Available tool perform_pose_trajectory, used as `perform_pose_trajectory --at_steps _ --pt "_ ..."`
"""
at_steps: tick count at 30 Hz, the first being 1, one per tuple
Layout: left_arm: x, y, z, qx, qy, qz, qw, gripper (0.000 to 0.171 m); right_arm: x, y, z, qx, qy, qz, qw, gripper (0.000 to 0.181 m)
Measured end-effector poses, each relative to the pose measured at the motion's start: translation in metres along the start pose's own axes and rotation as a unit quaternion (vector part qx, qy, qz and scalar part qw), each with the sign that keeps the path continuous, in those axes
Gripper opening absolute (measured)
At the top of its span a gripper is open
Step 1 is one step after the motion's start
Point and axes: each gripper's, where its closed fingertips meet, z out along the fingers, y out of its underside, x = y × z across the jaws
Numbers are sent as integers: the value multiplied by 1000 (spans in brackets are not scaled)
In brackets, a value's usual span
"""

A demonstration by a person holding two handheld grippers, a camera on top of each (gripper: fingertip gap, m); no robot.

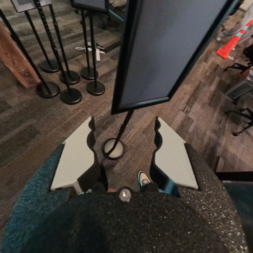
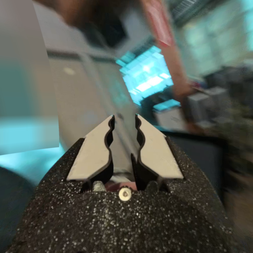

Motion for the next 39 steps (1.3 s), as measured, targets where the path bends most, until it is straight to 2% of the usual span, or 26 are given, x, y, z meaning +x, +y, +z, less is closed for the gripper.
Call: perform_pose_trajectory --at_steps 1,2,3,6,8,12,15,16,21,25,28,33,36,39 --pt "-5 -3 11 -1 -12 -1 1000 87 60 42 -10 -49 101 -41 993 32" --pt "-7 -8 23 1 -20 1 1000 87 113 76 -23 -87 193 -71 975 38" --pt "-6 -15 35 1 -24 8 1000 87 151 104 -33 -114 254 -92 956 42" --pt "1 -45 66 18 -53 49 997 89 210 166 -34 -196 337 -167 906 59" --pt "6 -65 81 33 -77 75 994 86 228 183 -20 -217 367 -207 881 64" --pt "2 -83 100 44 -130 90 987 67 235 169 5 -177 393 -206 879 52" --pt "3 -85 105 49 -136 86 986 58 240 172 11 -194 395 -204 874 42" --pt "4 -85 106 49 -137 91 985 47 242 173 12 -196 393 -209 874 35" --pt "4 -85 105 46 -142 106 983 41 245 171 12 -188 371 -194 888 26" --pt "6 -85 102 42 -84 88 992 24 249 168 9 -180 348 -144 909 23" --pt "3 -84 101 36 -66 92 993 23 246 169 12 -176 314 -123 925 23" --pt "-1 -82 97 41 5 86 995 22 235 171 10 -163 220 -19 962 18" --pt "4 -81 95 38 47 91 994 20 232 170 3 -159 171 40 972 16" --pt "12 -80 95 35 66 111 991 19 233 168 -6 -158 153 57 974 15"
